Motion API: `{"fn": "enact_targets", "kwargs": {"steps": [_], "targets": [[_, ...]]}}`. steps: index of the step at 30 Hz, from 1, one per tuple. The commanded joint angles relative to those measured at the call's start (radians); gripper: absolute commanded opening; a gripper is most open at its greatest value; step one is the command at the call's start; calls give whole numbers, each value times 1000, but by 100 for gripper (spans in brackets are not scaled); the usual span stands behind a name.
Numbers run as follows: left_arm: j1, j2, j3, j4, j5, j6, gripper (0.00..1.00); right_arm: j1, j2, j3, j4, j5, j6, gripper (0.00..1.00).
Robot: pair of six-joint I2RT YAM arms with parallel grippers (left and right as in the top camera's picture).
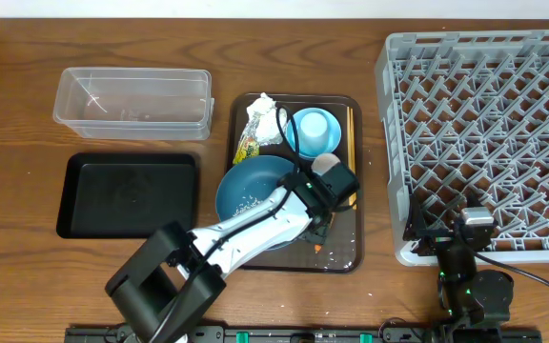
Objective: Sort waste into correct bins and load items into the dishwasher rack
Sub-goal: 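Lower the left gripper and grasp the teal bowl's rim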
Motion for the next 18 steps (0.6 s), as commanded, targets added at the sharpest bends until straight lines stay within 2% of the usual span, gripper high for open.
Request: {"fn": "enact_targets", "kwargs": {"steps": [1,12,18], "targets": [[-2,28,-28,2,-23,-42,71,3,-3,-2,-4,0,10,99],[-2,28,-29,5,-23,-50,54,3,-3,-2,-4,0,10,99],[-2,28,-29,46,-23,-34,53,3,-3,-2,-4,0,10,99]]}}
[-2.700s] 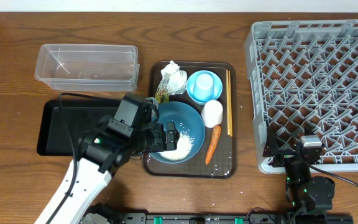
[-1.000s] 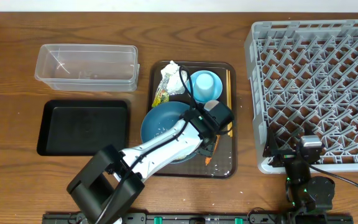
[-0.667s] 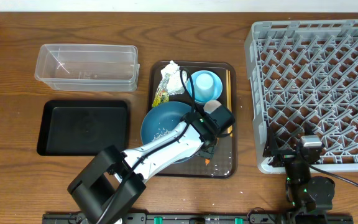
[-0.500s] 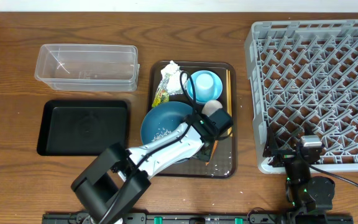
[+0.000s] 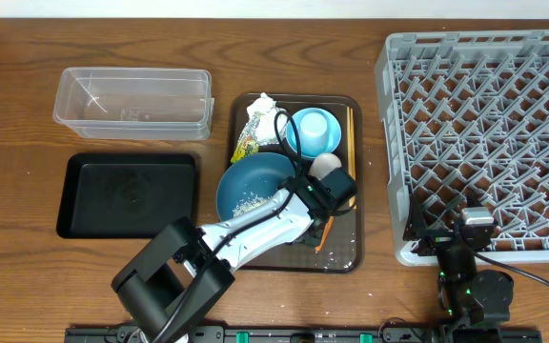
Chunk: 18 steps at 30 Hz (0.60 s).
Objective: Sort waste into correct bins and load items into the dishwasher rack
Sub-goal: 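Lower the left gripper and grasp the teal bowl's rim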
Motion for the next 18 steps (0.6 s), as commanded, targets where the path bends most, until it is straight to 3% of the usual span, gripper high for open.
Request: {"fn": "enact_targets", "kwargs": {"steps": [1,18], "targets": [[0,3,-3,11,-23,10,53,3,-3,-2,-4,0,10,99],[0,-12,0,11,-23,10,32,3,-3,-2,-4,0,10,99]]}}
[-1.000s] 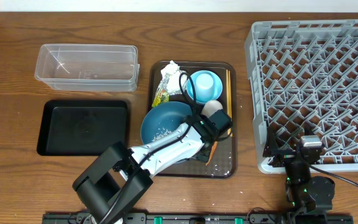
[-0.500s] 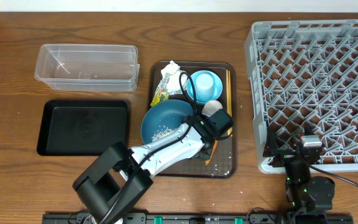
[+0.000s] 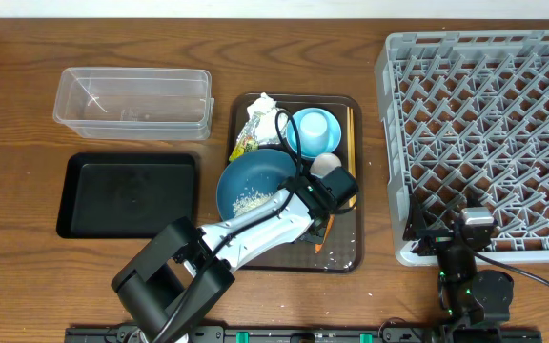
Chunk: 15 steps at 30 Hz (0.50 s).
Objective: Sort waste into correct bins and load items into the dishwasher rack
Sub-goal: 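Lower the left gripper and grasp the teal bowl's rim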
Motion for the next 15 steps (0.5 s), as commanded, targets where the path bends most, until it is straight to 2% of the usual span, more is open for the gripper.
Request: {"fn": "enact_targets", "kwargs": {"steps": [1,5,11,15], "targets": [[0,-16,0,-7,-24,6,32,3,-3,-2,-4,0,10,99],[0,-33,0,-13,-24,6,30,3,-3,-2,-4,0,10,99],[0,-66,0,-26,-24,6,22,3,-3,-2,-4,0,10,99],[0,-87,0,-27,-24,6,22,3,-3,-2,-4,0,10,99]]}}
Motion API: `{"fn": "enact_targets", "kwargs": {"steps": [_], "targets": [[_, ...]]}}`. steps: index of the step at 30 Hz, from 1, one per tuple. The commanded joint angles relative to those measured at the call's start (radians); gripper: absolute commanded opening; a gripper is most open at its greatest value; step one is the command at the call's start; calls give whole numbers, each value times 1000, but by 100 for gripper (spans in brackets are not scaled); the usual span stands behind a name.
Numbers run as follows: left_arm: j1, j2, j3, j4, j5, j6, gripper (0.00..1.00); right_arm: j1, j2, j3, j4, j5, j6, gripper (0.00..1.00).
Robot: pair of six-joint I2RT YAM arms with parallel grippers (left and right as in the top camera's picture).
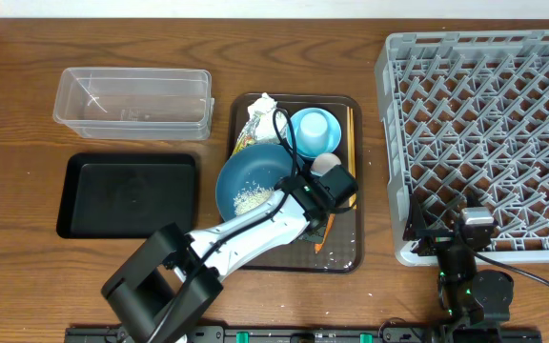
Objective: Sort waste into correct bins and load items into the dishwasher rack
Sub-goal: 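Lower the left gripper and grasp the teal bowl's rim, then lift the teal bowl with the left gripper toward the black tray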
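Note:
A blue bowl (254,179) with rice grains in it sits tilted over the left half of the brown tray (347,255). At the bowl's right rim is my left gripper (324,191), which looks shut on that rim; its fingers are hidden under the wrist. Behind it on the tray are a light blue cup (315,129), a crumpled white and yellow wrapper (258,122), a pale round item (324,163) and wooden chopsticks (351,133). An orange scrap (320,235) lies just below the gripper. My right gripper (425,235) rests by the front corner of the grey dishwasher rack (484,114).
A clear plastic bin (132,99) stands at the back left. A black tray bin (130,195) lies in front of it. The rack fills the right side of the table. The right arm's base (470,286) sits at the front edge.
The blue bowl now shows slightly larger and further toward the back left, and its rice has shifted. The left gripper stays at its right rim. The right arm has not moved.
At first the left gripper was at the bowl's right rim with the bowl low on the tray. At each later moment the bowl appeared a little further back and larger. Now it overlaps the wrapper's lower edge.

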Motion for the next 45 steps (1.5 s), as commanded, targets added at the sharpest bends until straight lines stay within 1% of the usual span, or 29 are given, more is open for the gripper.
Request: {"fn": "enact_targets", "kwargs": {"steps": [1,4,5,6,18,21,28,37,45], "targets": [[0,-41,0,-10,-24,-2,21,3,-3,-2,-4,0,10,99],[0,-44,0,-15,-24,-2,18,3,-3,-2,-4,0,10,99],[0,-44,0,-17,-24,-2,14,3,-3,-2,-4,0,10,99],[0,-44,0,-19,-24,-2,13,3,-3,-2,-4,0,10,99],[0,-49,2,-19,-24,3,9,3,-3,-2,-4,0,10,99],[0,-49,14,-30,-25,23,6,3,-3,-2,-3,0,10,99],[0,-49,77,-80,-28,36,6,3,-3,-2,-4,0,10,99],[0,-49,109,-113,-32,52,6,3,-3,-2,-4,0,10,99],[0,-49,207,-237,-49,89,6,3,-3,-2,-4,0,10,99]]}}
